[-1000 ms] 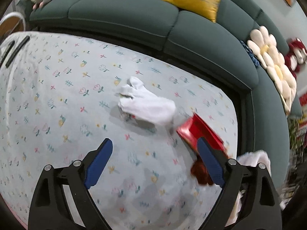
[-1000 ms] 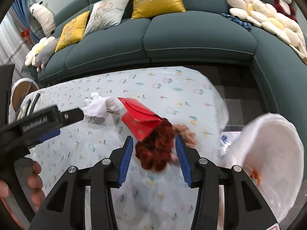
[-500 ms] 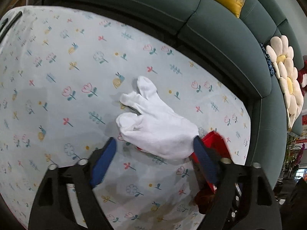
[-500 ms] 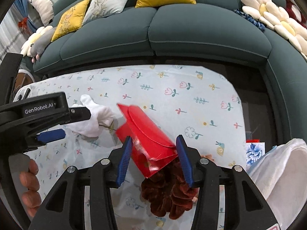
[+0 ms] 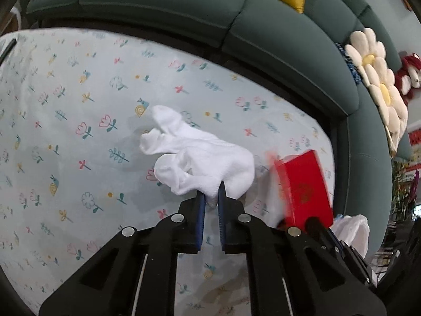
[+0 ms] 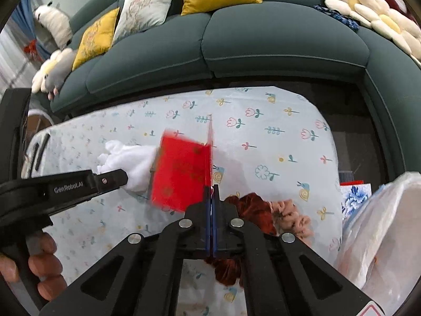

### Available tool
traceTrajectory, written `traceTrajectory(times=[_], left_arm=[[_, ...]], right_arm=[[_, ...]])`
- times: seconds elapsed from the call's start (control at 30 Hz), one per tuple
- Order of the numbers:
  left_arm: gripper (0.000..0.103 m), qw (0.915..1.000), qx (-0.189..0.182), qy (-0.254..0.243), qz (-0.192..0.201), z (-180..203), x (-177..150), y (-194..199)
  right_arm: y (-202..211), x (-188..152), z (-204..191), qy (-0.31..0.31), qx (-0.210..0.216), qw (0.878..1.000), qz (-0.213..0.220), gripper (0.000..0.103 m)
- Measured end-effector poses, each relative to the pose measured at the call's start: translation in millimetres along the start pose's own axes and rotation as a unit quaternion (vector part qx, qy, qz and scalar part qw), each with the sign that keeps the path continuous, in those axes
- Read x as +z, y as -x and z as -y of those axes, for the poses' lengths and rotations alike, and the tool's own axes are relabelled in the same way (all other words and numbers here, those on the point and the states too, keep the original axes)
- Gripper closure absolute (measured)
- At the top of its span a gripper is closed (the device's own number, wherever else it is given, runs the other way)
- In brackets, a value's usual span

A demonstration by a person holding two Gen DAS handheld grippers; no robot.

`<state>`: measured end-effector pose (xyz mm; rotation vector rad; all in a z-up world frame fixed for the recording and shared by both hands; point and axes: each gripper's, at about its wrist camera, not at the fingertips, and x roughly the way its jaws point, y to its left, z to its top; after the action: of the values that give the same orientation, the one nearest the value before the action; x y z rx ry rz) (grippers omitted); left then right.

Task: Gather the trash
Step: 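Grasp the white glove with the left tool while the right grasps the red envelope, then carry the glove and envelope over the bin and open both tools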

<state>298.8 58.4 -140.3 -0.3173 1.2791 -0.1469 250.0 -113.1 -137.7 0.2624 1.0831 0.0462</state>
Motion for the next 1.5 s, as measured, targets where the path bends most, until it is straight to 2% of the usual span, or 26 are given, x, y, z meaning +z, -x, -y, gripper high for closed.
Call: traceTrajectory(times=[0.13,0.43,0.67,0.9,1.27,1.5], left_arm=[[0.095,0.9998,-0.014,-0.012,0.013,13,-12,22],[0.095,0.9949,-0.031,-0.083,0.048,71,-49,80],[0.095,0.9847,-0.049,-0.156,0.06,131,-93,105],[0.095,0.9715,-0.066,-0.219,0.06,185,-137,113],[0.095,0.9529,-0.082,-0.287,0.051,245,-195,108],[0.095,0.9464,-0.083,-0.309,0.045,264,-215,104]], right_arm=[[24,-6,5,-0.015,0.004,1.0,0.017,0.102],[102,-14,26,-0.031,0.004,0.997,0.076,0.102],[169,-38,76,-0.059,-0.017,0.99,0.124,0.102],[213,-72,129,-0.095,-0.037,0.983,0.15,0.102],[245,-117,190,-0.14,-0.059,0.974,0.165,0.102],[251,-131,209,-0.156,-0.066,0.971,0.168,0.102]])
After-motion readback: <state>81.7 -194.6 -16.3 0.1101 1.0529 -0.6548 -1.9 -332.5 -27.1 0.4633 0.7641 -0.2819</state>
